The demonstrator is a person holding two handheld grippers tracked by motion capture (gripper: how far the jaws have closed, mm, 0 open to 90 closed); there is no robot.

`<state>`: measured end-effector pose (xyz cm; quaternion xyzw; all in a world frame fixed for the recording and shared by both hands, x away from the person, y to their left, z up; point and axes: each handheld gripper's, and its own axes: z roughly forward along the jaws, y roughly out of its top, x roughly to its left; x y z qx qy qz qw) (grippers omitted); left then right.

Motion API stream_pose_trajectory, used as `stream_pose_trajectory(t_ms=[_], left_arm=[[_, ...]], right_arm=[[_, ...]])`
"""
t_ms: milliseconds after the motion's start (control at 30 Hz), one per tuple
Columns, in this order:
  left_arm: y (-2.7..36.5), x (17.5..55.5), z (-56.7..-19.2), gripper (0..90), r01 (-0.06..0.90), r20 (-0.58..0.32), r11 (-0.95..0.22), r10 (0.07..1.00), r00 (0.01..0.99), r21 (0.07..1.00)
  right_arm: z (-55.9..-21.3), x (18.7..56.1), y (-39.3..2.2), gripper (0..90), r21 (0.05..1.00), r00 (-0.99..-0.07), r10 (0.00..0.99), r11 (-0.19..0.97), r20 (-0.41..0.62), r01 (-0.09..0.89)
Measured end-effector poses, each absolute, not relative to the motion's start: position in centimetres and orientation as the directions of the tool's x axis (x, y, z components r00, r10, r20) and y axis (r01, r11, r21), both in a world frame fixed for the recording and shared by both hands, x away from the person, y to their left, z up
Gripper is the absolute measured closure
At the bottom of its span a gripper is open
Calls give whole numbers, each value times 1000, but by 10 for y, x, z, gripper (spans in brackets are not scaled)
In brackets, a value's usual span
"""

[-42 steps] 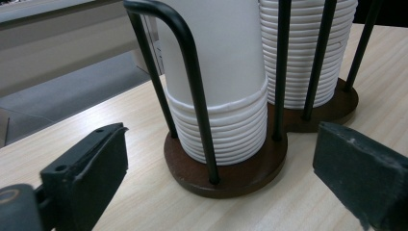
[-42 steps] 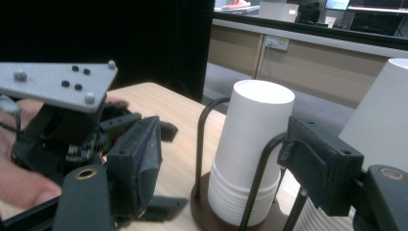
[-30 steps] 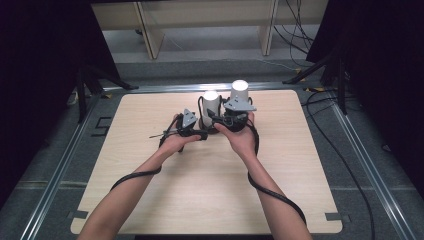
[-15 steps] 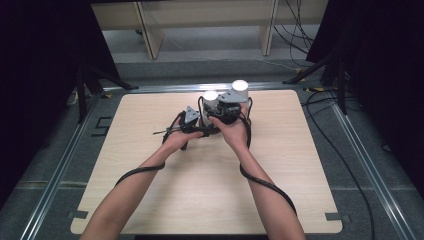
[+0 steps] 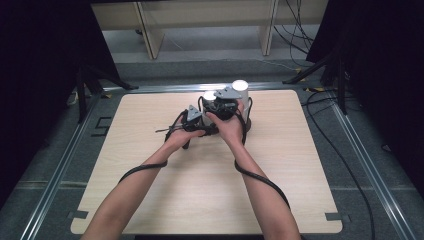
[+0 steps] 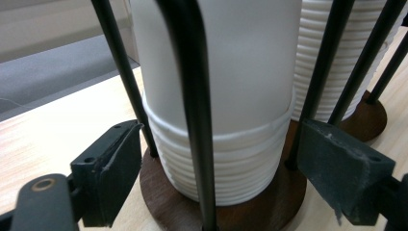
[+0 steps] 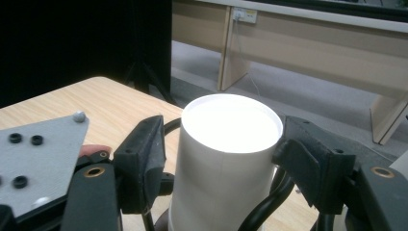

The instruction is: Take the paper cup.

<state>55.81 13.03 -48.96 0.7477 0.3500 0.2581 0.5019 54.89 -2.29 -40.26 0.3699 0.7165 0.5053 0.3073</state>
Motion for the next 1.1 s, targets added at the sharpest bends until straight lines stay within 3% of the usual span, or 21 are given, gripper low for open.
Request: stream_pose_trajectory(t_ms=[300,400,867,1100], left_arm=[[129,560,-492,159,279,51,-285,778,626,917],[130,562,-492,168,280,45,-279,779,626,919],[130,564,-491,197,289,36,-274,778,627,917],[131,564,-490,211,302,19,-264,781,625,916]], right_arm=[[-406,556,-22,335,951,-526,849,207,-57,230],[-407,556,-20,340,950,-525,851,173,-11,261],[-409,560,-15,336,952,-505,860,212,-74,223],[-409,560,-14,348,958,-495,868,171,-36,231]])
